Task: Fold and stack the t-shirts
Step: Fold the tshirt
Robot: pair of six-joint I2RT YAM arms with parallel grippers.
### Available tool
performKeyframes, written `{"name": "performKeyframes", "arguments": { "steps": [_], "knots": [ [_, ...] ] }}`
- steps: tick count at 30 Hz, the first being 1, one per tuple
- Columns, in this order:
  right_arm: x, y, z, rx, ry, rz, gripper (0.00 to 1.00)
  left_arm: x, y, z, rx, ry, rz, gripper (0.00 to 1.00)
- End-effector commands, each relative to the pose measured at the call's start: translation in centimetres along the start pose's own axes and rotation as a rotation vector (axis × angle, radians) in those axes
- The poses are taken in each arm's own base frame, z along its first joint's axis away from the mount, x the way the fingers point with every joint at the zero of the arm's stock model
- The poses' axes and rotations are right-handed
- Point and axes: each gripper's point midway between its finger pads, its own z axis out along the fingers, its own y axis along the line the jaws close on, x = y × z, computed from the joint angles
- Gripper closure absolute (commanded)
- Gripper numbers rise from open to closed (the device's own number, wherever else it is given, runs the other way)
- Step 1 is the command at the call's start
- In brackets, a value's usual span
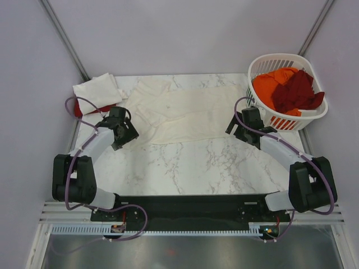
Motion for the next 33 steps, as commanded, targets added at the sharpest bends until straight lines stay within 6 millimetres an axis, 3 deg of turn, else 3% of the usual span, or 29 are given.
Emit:
{"name": "performKeyframes", "arguments": {
  "steps": [1,4,11,13,14,15,16,17,18,19,21,23,28,31,33],
  "knots": [
    [-0.5,0.1,-0.3,-0.014,-0.029,-0.022,0.02,-3.2,1.6,0.2,-0.046,-0.102,-0.058,0.16],
    [-0.5,0.2,-0.1,-0.016,-0.026,-0.026,0.02,-2.9,2.5,1.3,-0.04,-0.043,-0.102,0.18],
    [-0.6,-0.2,0.6,0.017,-0.024,-0.033,0.02,-1.6,1.6,3.8,-0.004,0.016,-0.1,0.22],
    [-0.4,-0.4,0.9,0.023,-0.021,-0.035,0.02,-1.7,1.5,4.2,0.0,0.01,-0.098,0.28],
    [-0.3,-0.7,1.2,0.037,-0.02,-0.036,0.02,-1.8,1.8,4.6,-0.018,0.005,-0.097,0.33],
    [-0.3,-0.8,1.3,0.043,-0.022,-0.039,0.02,-1.9,2.0,4.7,-0.029,-0.001,-0.094,0.48],
    [-0.2,-1.0,1.4,0.052,-0.02,-0.042,0.02,-2.0,2.2,4.8,-0.042,-0.007,-0.087,0.65],
    [-0.2,-1.3,1.5,0.067,-0.023,-0.042,0.02,-2.1,2.5,5.0,-0.059,-0.015,-0.084,0.93],
    [-0.1,-1.5,1.6,0.072,-0.023,-0.043,0.02,-2.3,2.6,5.0,-0.063,-0.02,-0.082,0.98],
    [0.0,-1.5,1.6,0.076,-0.022,-0.044,0.02,-2.1,2.8,4.9,-0.07,-0.021,-0.089,0.98],
    [0.3,-1.9,1.8,0.086,-0.013,-0.048,0.02,-3.3,4.7,4.2,-0.106,-0.063,-0.141,0.98],
    [0.8,-2.1,1.8,0.089,-0.004,-0.05,0.02,-3.0,7.3,3.3,-0.203,-0.091,-0.173,0.98],
    [1.4,-2.3,1.4,0.084,0.013,-0.056,0.02,-3.6,9.8,0.6,-0.261,-0.19,-0.268,0.98],
    [1.3,-2.1,0.7,0.08,0.001,-0.052,0.02,-2.8,11.3,0.3,-0.283,-0.19,-0.326,0.97],
    [1.4,-1.4,0.4,0.067,-0.006,-0.049,0.02,-2.2,11.8,0.5,-0.293,-0.177,-0.355,0.83]
  ]
}}
